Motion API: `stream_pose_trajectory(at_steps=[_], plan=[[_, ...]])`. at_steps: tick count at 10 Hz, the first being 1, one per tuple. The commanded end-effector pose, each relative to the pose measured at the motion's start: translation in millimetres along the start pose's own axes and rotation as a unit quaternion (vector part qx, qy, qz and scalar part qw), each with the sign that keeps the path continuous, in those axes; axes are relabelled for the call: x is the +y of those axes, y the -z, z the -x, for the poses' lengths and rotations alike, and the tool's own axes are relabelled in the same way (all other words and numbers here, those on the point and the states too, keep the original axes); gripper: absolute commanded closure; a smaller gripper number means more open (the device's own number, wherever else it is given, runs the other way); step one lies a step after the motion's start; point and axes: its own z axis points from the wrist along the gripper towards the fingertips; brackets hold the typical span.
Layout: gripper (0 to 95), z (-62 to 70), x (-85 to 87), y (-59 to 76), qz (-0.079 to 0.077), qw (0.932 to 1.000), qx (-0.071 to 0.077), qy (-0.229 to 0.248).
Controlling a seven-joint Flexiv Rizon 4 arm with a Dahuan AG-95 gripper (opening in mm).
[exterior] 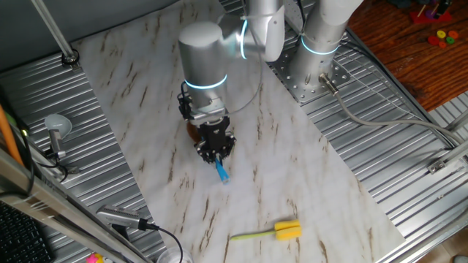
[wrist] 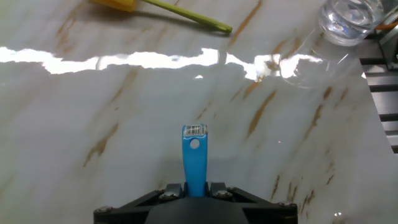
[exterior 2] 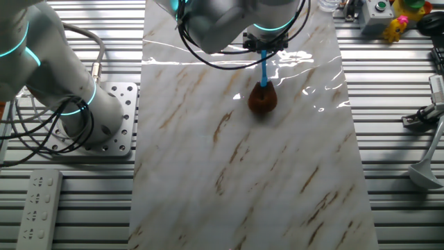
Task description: Scrub the table with a brush
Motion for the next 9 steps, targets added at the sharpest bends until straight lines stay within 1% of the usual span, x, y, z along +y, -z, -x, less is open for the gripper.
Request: stream_pose_trajectory(at_steps=[1,3,6,8,9], plan=[[95.0,6.0,0.0,-1.2,-0.002,1.0000,-0.002,-0.007],[95.0,14.3,0.5,-2.8,-0.003,0.9999,-0.002,-0.015],[95.0,19.1,0.8,-4.8,-0.004,0.9997,-0.006,-0.023],[95.0,19.2,0.8,-3.1,-0.004,0.9997,-0.007,-0.022],[95.0,17.2,0.6,-1.5,-0.005,0.9998,-0.006,-0.018]])
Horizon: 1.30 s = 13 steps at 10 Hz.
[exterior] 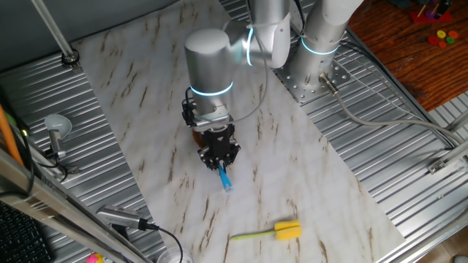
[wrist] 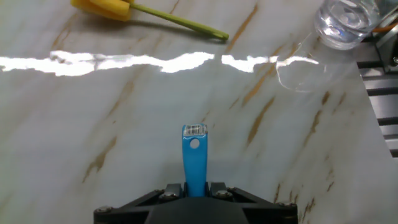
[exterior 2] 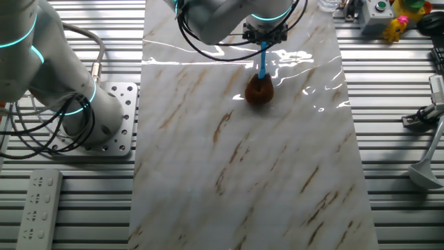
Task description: Scrub the table with a brush
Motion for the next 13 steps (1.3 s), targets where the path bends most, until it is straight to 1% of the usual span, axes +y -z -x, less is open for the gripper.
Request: stream_pose_trajectory(at_steps=[1,3,4,7,9,10,11,12,13], plan=[[95.0,-3.8,0.3,4.8,0.002,1.0000,0.000,0.010],[95.0,-12.9,-0.6,9.6,0.003,0.9998,0.000,0.022],[95.0,-20.9,-1.2,13.6,0.004,0.9995,0.001,0.030],[95.0,-39.0,-1.4,19.7,0.004,0.9989,0.001,0.047],[95.0,-46.9,-1.0,22.7,0.004,0.9987,0.001,0.051],[95.0,-46.6,-1.0,22.4,0.005,0.9988,0.001,0.050],[95.0,-43.5,-1.7,19.6,0.005,0.9990,-0.002,0.045],[95.0,-39.5,-2.2,16.7,0.006,0.9991,-0.004,0.041],[95.0,-31.2,-2.9,11.6,0.006,0.9994,-0.008,0.035]])
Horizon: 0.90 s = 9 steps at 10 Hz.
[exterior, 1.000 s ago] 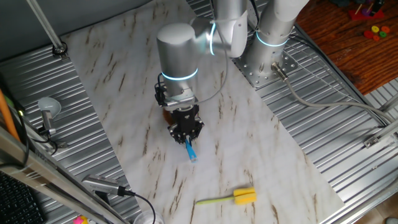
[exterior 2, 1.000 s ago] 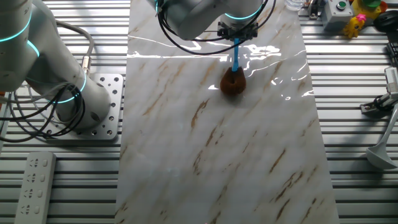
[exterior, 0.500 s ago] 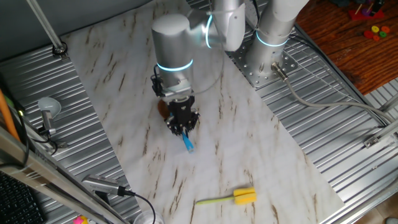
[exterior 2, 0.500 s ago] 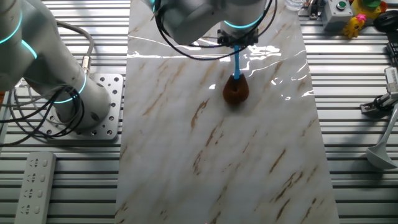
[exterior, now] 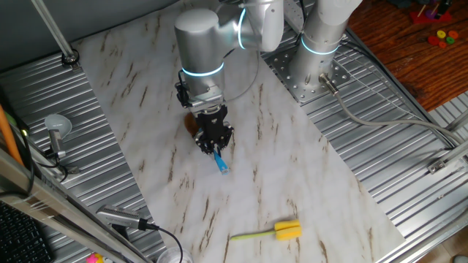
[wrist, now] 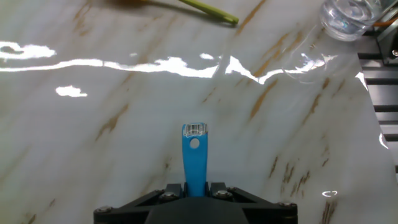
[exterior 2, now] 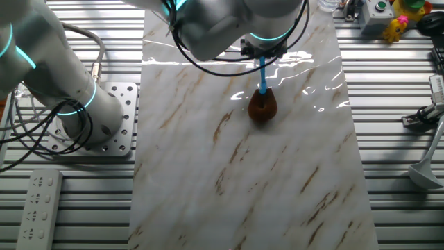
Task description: Scrub the table with a brush
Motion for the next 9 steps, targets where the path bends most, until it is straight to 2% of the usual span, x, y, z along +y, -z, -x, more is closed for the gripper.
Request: stream_pose_trajectory(at_steps=[1,3,5,7,9], plan=[[95.0,10.0,-4.8,-11.2,-0.006,0.9999,-0.001,-0.010],[95.0,25.4,-5.9,-16.8,-0.007,0.9997,-0.001,-0.024],[95.0,34.8,-6.4,-18.7,-0.008,0.9995,0.002,-0.031],[95.0,35.9,-7.1,-18.5,-0.008,0.9995,0.001,-0.029],[95.0,30.1,-7.4,-13.8,-0.008,0.9998,0.004,-0.019]])
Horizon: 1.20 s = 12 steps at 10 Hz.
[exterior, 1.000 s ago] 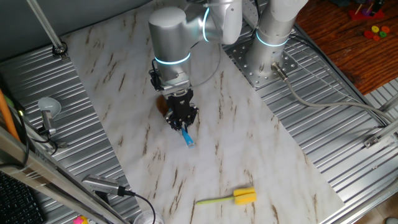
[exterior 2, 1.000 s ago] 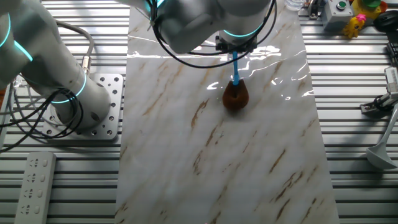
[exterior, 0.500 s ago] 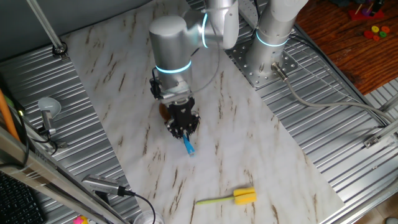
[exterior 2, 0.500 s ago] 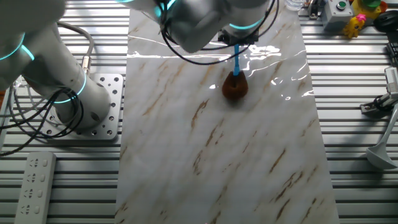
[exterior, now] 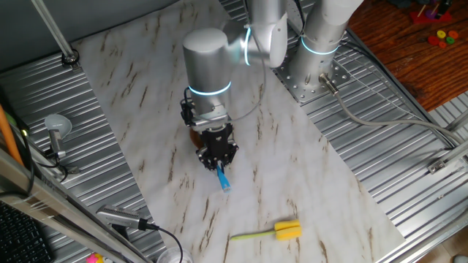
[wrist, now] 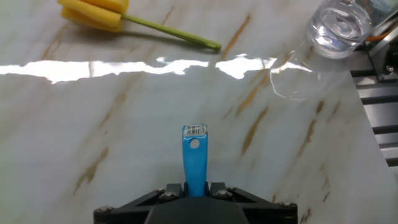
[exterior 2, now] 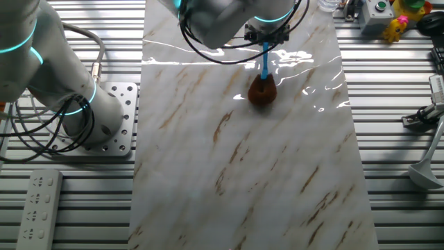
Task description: Scrub the table with a brush
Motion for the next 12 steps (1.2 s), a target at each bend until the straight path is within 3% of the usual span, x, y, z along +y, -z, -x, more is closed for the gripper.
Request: stream_pose_trajectory(at_steps=[1,7,12], plan=[[95.0,-6.2,1.8,10.9,0.006,1.0000,0.000,0.008],[95.0,-40.3,1.8,23.4,0.008,0.9991,0.003,0.041],[95.0,-47.6,2.7,26.4,0.011,0.9987,0.004,0.049]])
